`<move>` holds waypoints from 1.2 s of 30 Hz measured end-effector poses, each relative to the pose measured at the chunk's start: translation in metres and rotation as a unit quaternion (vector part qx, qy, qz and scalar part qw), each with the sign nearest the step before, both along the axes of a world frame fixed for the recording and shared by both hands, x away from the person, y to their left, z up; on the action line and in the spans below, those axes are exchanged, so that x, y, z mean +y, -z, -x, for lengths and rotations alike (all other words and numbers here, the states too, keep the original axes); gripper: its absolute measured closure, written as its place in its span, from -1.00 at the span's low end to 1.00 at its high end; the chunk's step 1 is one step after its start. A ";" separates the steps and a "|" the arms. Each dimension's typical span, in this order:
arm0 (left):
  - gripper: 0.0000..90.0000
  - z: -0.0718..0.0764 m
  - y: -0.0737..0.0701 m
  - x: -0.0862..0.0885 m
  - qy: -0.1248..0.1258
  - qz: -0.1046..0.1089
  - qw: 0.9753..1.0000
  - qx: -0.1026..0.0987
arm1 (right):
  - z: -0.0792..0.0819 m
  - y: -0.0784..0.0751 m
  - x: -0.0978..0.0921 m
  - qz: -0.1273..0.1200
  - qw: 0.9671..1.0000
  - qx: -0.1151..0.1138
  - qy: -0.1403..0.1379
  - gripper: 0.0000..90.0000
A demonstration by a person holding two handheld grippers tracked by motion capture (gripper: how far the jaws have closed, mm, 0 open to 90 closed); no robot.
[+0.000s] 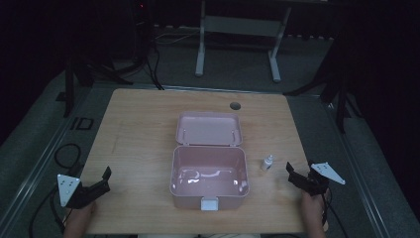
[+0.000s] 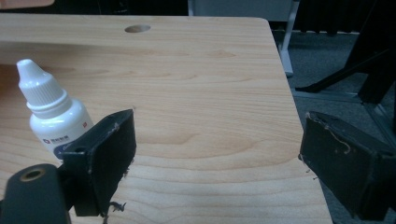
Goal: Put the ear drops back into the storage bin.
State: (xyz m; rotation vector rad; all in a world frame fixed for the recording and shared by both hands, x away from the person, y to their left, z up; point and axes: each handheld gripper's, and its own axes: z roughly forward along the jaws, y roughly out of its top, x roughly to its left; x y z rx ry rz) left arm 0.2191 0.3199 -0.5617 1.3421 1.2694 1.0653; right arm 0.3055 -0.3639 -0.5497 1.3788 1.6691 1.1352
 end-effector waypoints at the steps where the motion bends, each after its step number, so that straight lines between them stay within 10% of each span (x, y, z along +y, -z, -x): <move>1: -0.96 0.000 0.000 0.000 0.000 0.000 1.000 0.000 | 0.000 0.000 0.000 -0.002 1.000 0.003 -0.003 -0.77; 12: -0.96 0.000 0.000 0.000 0.002 0.000 1.000 0.001 | -0.010 -0.008 -0.001 -0.021 0.997 0.066 -0.032 -0.77; 25: -0.96 -0.001 0.000 -0.001 0.002 -0.002 1.000 0.002 | -0.016 -0.017 0.007 0.065 0.979 0.180 -0.074 -0.77; 33: -0.96 -0.001 0.000 -0.001 0.002 -0.001 1.000 0.001 | -0.018 -0.033 0.011 0.099 0.955 0.264 -0.088 -0.76; 36: -0.96 0.000 0.000 0.000 0.001 0.000 1.000 0.001 | -0.019 -0.037 0.014 0.118 0.940 0.307 -0.096 -0.72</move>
